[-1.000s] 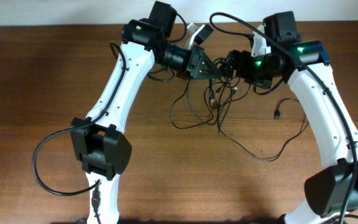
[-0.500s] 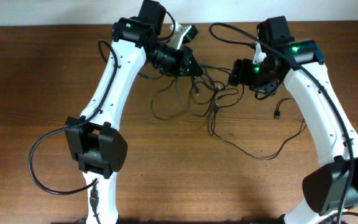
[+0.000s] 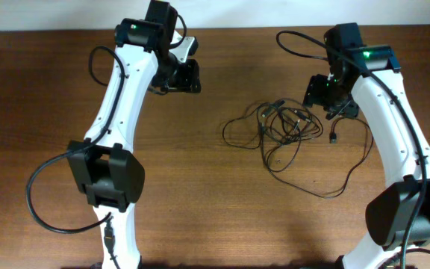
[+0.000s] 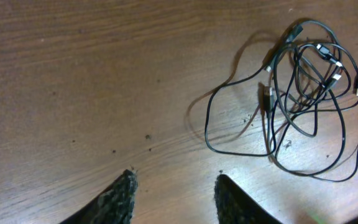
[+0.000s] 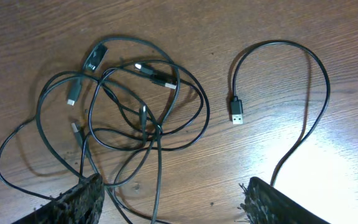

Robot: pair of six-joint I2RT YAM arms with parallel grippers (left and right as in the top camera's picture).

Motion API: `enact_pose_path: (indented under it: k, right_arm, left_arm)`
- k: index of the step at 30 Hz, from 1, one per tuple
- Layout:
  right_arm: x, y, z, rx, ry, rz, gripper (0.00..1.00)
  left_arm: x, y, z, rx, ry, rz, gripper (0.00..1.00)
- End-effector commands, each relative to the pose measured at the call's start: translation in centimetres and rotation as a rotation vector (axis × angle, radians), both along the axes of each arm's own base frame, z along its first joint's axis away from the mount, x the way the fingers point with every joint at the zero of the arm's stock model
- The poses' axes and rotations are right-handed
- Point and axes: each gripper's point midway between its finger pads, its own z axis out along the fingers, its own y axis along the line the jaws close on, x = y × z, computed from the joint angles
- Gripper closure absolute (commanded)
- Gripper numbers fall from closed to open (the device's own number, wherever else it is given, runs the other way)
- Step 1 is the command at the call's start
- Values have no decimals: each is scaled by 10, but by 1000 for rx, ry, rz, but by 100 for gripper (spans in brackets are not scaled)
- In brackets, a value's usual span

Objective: Untangle cables

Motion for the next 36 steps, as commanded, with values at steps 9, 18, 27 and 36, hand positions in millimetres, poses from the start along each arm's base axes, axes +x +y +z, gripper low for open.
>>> enact_pose_path:
  k: [9,18,27,36]
  right_arm:
    - [0,-34,5,289,-1,-29,24]
    - [-18,-77,2,293,42,-83,22]
    - [-19,-76,1,290,43,-61,22]
    - [-20,-75,0,290,50,-57,22]
  left_arm:
    - [1,-113,12,-124,-167,-226,61]
    - [-17,-217,-67,-64,-173,-336,54]
    - [-29,-237,-148,106,-155,-375,59]
    - [-21,-217,-171,232,-161,-347,62]
